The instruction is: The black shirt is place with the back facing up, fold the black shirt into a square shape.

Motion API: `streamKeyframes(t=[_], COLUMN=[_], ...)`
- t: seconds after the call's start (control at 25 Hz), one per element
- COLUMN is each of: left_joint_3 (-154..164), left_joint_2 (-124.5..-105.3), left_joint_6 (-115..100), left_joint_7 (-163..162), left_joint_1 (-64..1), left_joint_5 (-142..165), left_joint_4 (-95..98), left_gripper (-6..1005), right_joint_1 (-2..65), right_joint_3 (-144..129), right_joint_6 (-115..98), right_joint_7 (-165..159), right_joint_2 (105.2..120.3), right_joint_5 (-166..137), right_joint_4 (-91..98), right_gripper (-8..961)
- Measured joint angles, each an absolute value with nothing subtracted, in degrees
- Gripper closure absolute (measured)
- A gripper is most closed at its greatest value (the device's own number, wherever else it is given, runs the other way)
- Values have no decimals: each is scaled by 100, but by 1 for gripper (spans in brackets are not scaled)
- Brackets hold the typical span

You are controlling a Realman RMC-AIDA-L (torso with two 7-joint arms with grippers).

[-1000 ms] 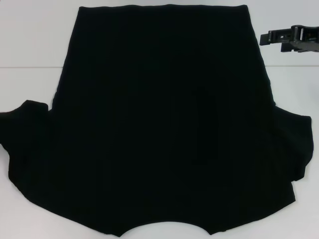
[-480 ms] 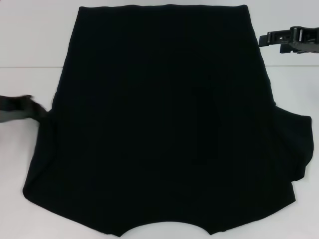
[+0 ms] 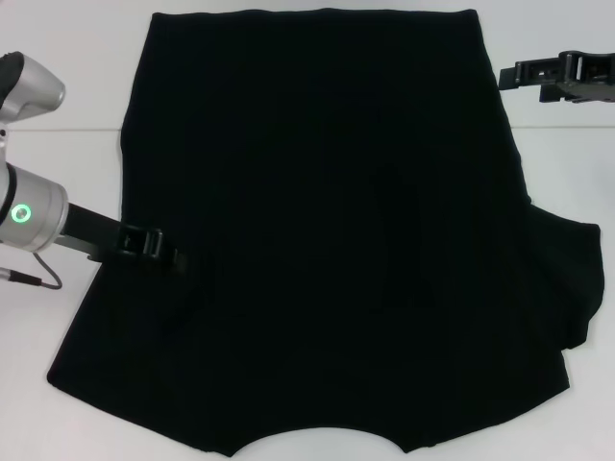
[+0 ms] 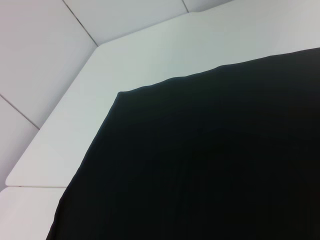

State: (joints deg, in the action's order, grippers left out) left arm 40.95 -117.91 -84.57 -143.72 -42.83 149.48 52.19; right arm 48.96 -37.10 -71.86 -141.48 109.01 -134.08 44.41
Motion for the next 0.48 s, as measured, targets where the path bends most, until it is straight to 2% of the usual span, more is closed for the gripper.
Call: streamKeyframes(t=[0.2, 0.4, 0.48], left_joint_3=[3733, 2863, 2426], left_joint_2=[-11731, -11590, -11560], left_joint_6=[-8450, -9105, -9767], left_joint_7=[-14371, -13573, -12562], left_joint_1=[-4187, -4024, -3936], left_joint_5=[14944, 14697, 14471], left_joint_4=[5421, 5429, 5313], left_gripper=[913, 673, 633], right_joint_1=[4889, 4833, 4789], right_joint_3=[-3696, -3695, -3730], right_joint_6=[-7220, -7299, -7503], right_joint_7=[-14167, -14234, -14219], right_joint_2=[10890, 10854, 10829], right_joint_5=[-13409, -13425, -13578], right_joint_4=[4440, 4458, 4588], right_gripper=[234, 238, 240])
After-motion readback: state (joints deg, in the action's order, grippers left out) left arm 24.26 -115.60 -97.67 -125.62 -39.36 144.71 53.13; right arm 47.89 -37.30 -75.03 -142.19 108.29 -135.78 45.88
